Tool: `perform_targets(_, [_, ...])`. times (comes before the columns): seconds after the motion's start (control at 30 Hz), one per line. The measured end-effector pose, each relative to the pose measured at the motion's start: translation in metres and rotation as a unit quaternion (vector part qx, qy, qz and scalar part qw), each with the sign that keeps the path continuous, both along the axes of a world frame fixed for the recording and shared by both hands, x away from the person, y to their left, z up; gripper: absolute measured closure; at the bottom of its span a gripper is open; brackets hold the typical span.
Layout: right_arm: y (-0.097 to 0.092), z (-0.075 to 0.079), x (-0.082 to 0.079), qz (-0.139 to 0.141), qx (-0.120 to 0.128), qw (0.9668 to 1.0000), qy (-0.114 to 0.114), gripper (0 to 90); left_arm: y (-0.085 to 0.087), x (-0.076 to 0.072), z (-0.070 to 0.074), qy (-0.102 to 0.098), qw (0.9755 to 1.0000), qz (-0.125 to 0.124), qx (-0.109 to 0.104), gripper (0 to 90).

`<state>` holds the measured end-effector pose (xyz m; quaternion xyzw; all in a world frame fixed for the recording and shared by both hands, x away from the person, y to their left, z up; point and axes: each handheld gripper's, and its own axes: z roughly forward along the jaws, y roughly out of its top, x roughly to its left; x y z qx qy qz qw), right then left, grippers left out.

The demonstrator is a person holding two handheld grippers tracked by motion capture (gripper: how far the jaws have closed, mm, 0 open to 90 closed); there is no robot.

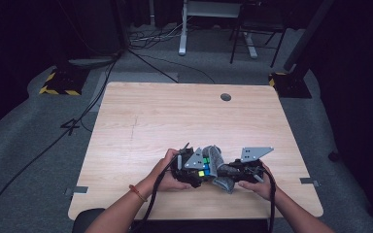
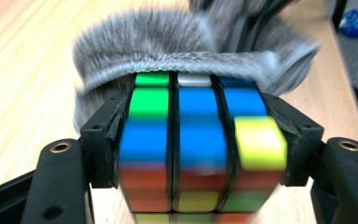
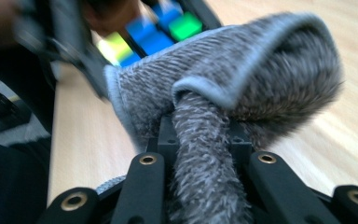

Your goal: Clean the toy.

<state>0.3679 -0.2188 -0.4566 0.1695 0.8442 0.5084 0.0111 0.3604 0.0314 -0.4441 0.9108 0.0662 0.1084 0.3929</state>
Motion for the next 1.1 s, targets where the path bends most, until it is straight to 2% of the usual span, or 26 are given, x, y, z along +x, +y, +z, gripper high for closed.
perform_targets(0.1, [0.002,0.008,-0.003,0.012,0.017,0.9998,-0.008,75.4,-0.009,-0.003,-0.008,-0.004,0.9994,-0.007,0.033,32.5])
perform_targets(0.2, [0.008,0.013,-0.009,0.022,0.000,0.9994,-0.026,75.4,-0.013,-0.004,-0.009,-0.006,0.9993,-0.010,0.036,33.0])
perform_targets(0.33, [0.004,0.010,-0.005,-0.003,-0.012,0.9996,-0.025,75.4,-0.007,-0.001,-0.006,0.003,0.9999,-0.007,0.015,33.3])
perform_targets(0.43, [0.002,0.004,-0.002,-0.016,-0.037,0.9990,-0.020,75.4,-0.005,-0.001,-0.001,-0.004,0.9999,-0.007,0.007,33.3])
perform_targets(0.57, [0.001,-0.007,0.003,-0.019,-0.064,0.9977,0.007,75.5,-0.001,-0.003,0.002,-0.010,0.9999,-0.007,0.001,33.3])
perform_targets(0.63, [0.001,-0.012,0.003,-0.015,-0.060,0.9978,0.024,75.7,0.001,-0.002,0.003,-0.010,0.9999,-0.007,0.000,33.4])
perform_targets(0.73, [0.001,-0.009,0.000,-0.008,-0.058,0.9981,0.019,75.7,0.002,-0.001,0.004,-0.011,0.9999,-0.003,0.000,33.4])
perform_targets(0.83, [0.000,0.003,-0.005,0.003,-0.029,0.9996,0.002,75.7,0.001,-0.001,0.003,-0.004,1.0000,-0.007,-0.004,33.5])
perform_targets(0.93, [0.004,0.013,-0.005,-0.004,-0.015,0.9998,-0.014,75.5,-0.002,-0.003,0.003,-0.007,0.9999,-0.010,0.001,33.5])
perform_targets(1.0, [0.005,0.015,-0.002,-0.015,-0.014,0.9996,-0.021,75.5,-0.002,-0.004,0.005,-0.010,0.9999,-0.012,-0.002,33.5])
perform_targets(1.1, [0.004,0.009,0.005,-0.031,-0.024,0.9992,-0.011,75.5,0.001,-0.006,0.009,-0.012,0.9998,-0.015,-0.011,33.5])
